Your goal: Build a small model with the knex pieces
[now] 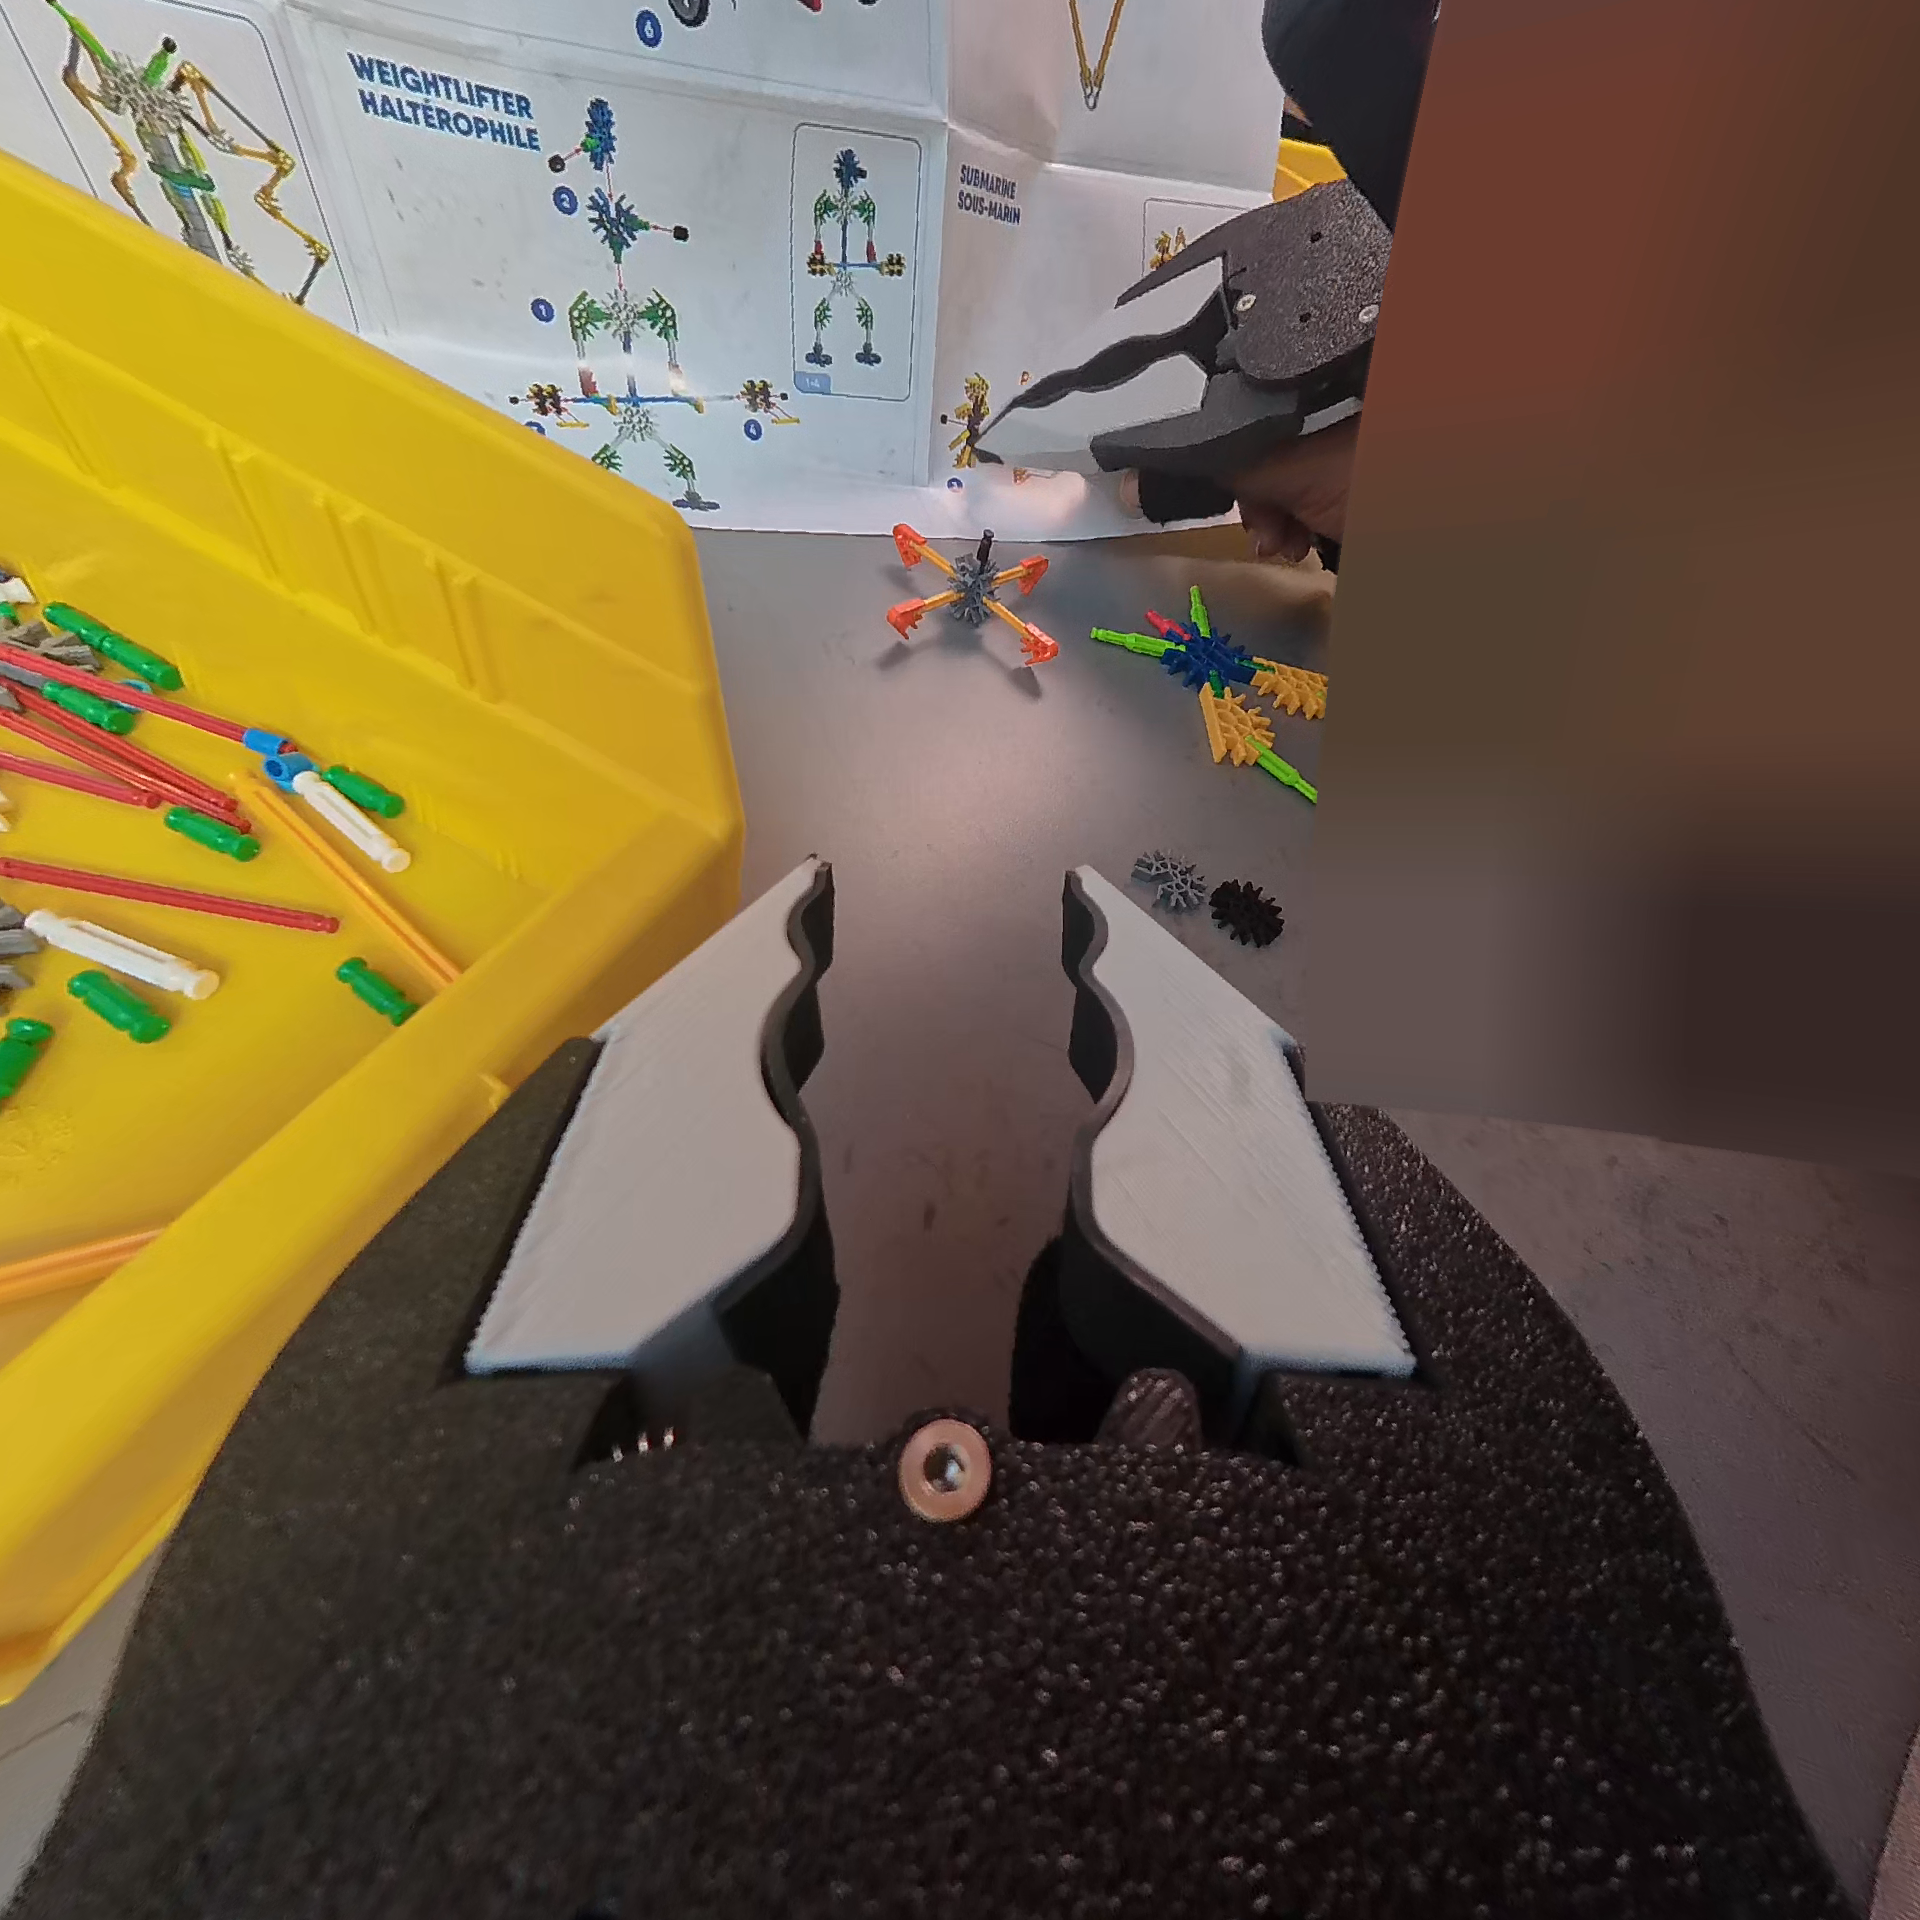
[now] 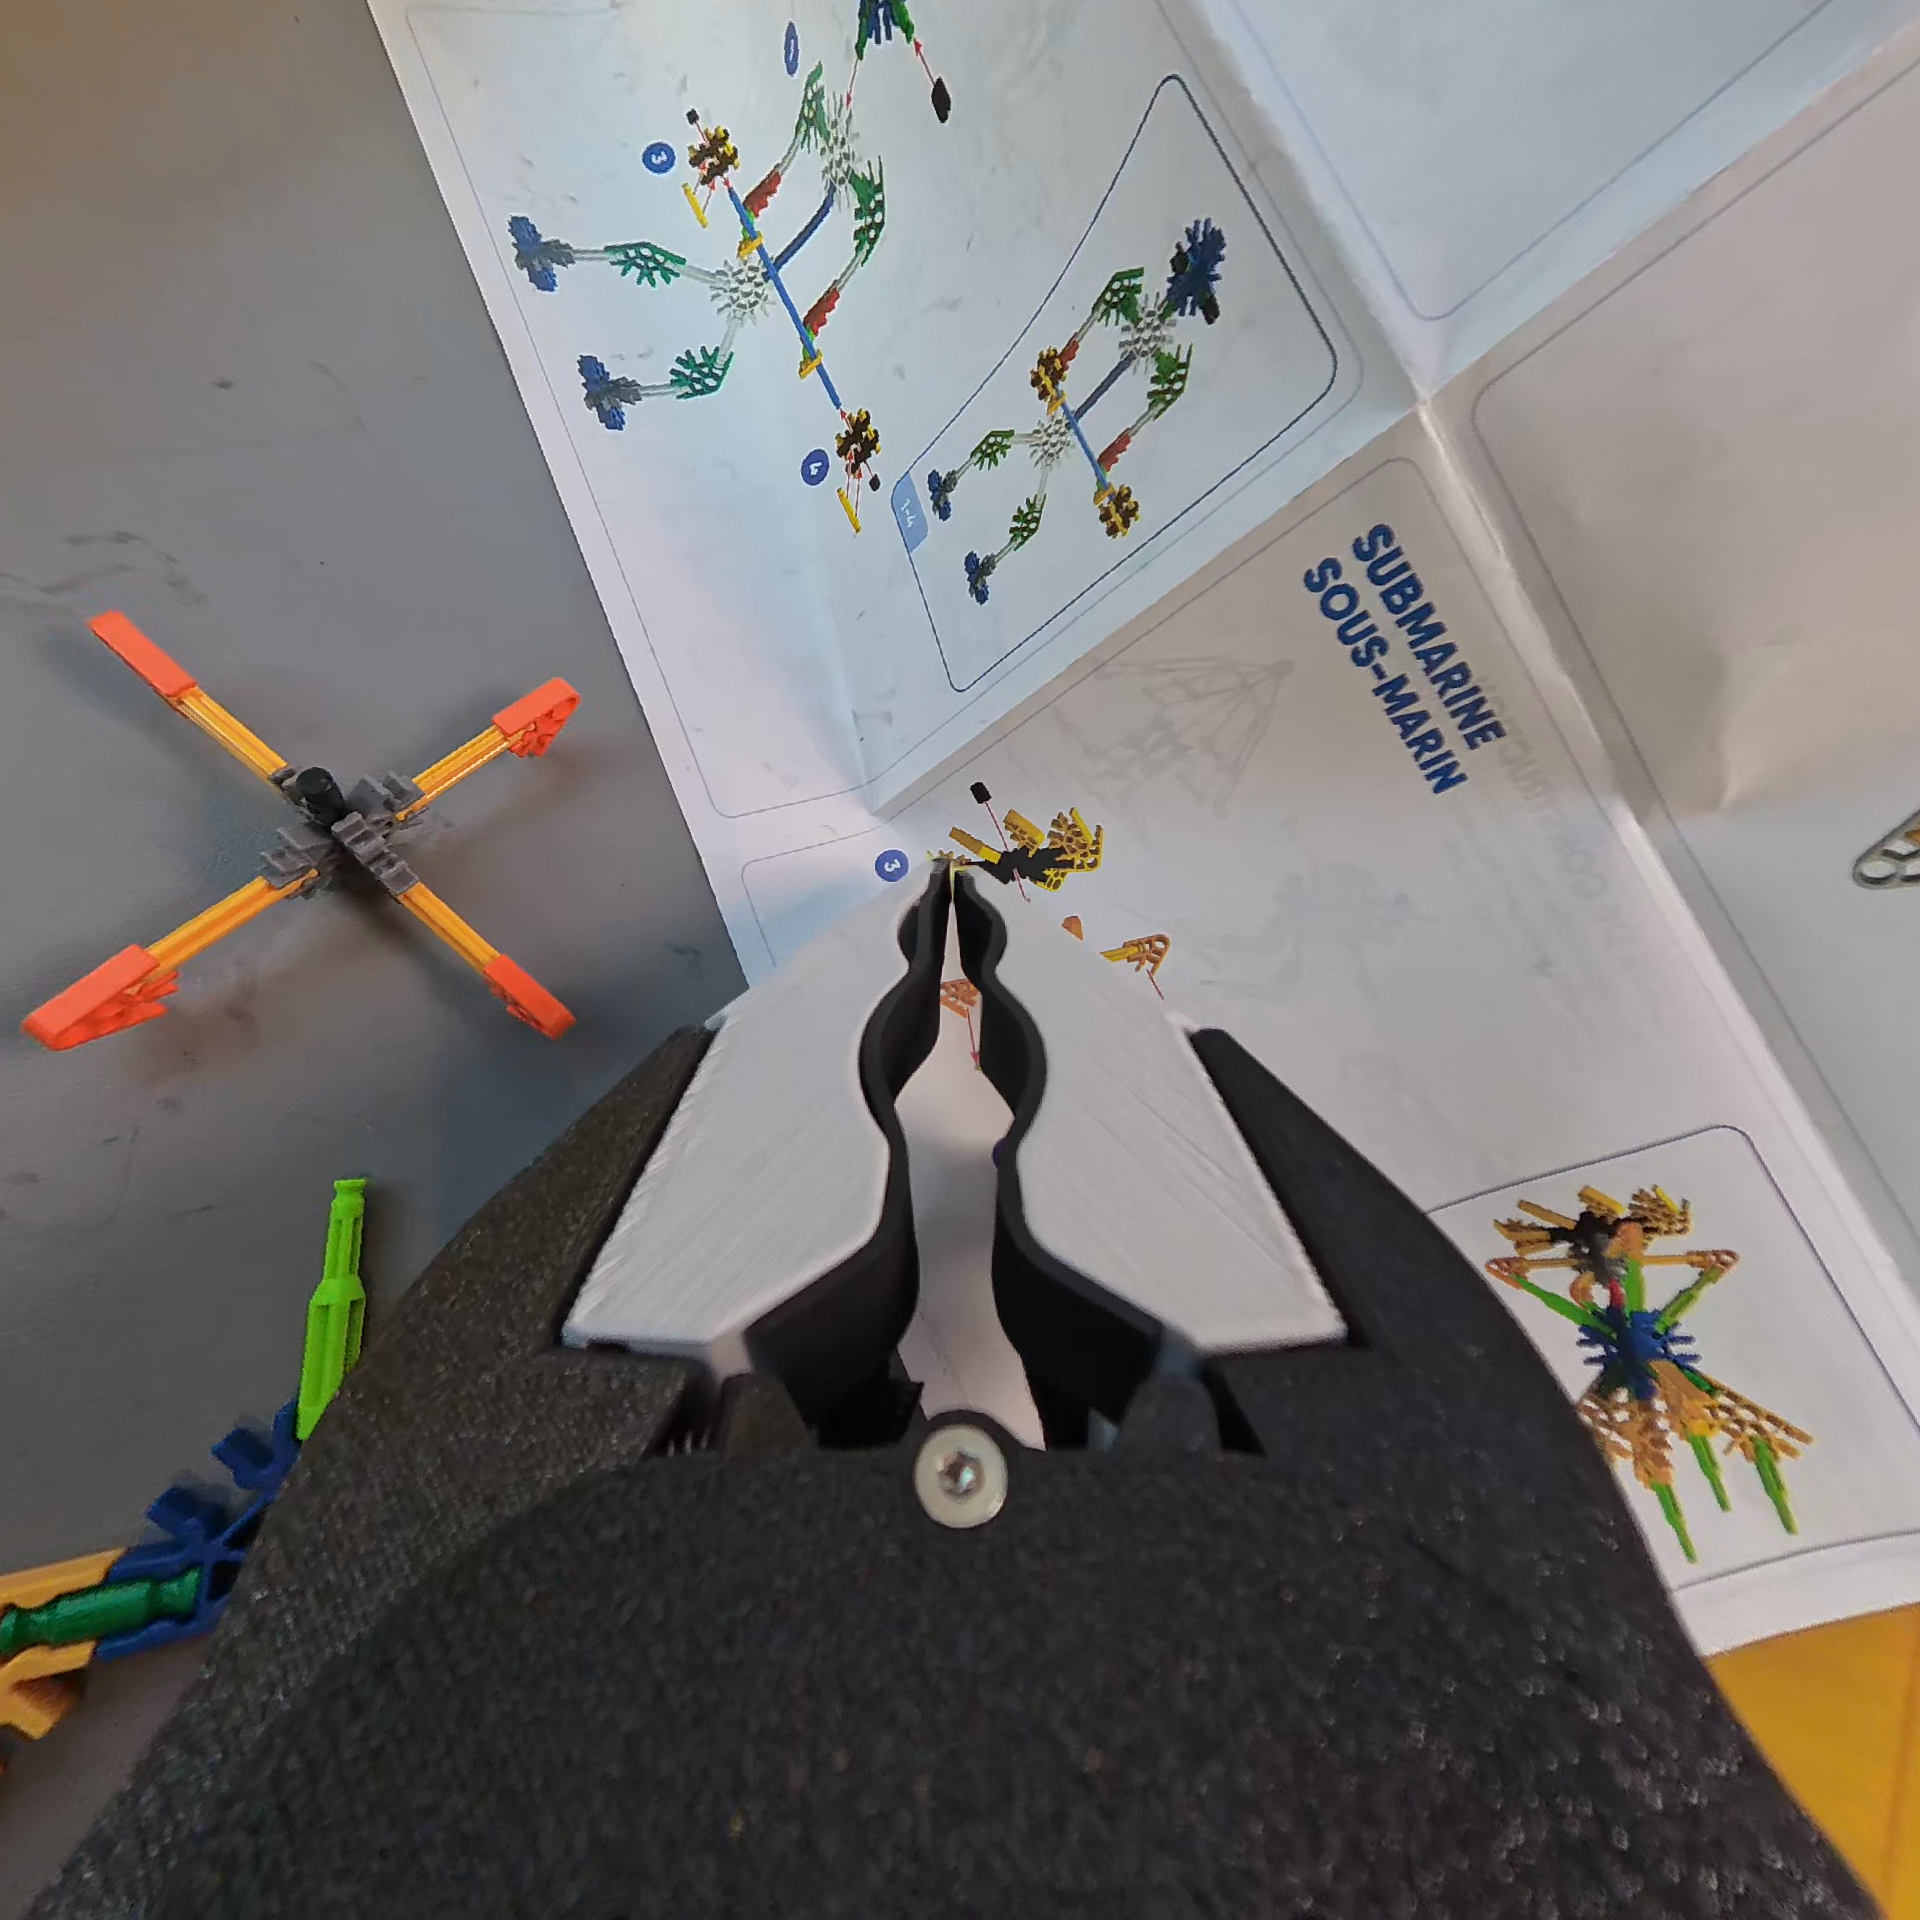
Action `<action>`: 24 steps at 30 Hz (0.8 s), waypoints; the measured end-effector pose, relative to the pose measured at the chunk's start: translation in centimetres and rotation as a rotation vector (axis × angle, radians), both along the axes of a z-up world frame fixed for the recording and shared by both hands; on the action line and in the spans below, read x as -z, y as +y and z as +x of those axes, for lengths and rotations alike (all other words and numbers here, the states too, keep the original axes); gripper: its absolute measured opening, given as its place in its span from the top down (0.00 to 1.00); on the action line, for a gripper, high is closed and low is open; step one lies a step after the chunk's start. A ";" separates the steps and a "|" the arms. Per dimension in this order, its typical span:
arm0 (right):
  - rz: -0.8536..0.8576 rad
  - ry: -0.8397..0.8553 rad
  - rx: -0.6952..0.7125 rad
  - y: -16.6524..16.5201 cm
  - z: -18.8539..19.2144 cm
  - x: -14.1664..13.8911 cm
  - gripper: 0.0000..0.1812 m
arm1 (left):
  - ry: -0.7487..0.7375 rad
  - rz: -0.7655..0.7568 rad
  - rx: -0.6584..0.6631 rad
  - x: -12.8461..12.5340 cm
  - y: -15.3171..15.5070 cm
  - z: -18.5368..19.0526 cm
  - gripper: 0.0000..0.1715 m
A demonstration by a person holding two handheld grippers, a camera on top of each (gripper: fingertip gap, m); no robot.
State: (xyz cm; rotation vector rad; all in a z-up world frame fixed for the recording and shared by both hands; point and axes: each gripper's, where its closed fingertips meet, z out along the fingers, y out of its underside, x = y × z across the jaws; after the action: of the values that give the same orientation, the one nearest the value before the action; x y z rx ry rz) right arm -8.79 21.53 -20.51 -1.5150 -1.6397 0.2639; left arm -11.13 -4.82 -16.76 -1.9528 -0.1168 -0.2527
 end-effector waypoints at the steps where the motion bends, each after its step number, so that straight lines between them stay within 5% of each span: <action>1: 0.001 0.006 0.004 0.1 0.0 -0.1 1.00 | 0.001 -0.001 0.004 0.0 0.0 0.1 0.74; 24: -0.011 0.068 0.023 0.4 0.0 -1.0 0.98 | 0.002 -0.009 0.016 0.2 0.0 0.2 0.67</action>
State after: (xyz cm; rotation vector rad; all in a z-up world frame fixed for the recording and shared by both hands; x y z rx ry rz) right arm -8.83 21.94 -19.49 -1.5161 -1.5689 0.3091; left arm -10.90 -4.83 -16.93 -1.9635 -0.1012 -0.2605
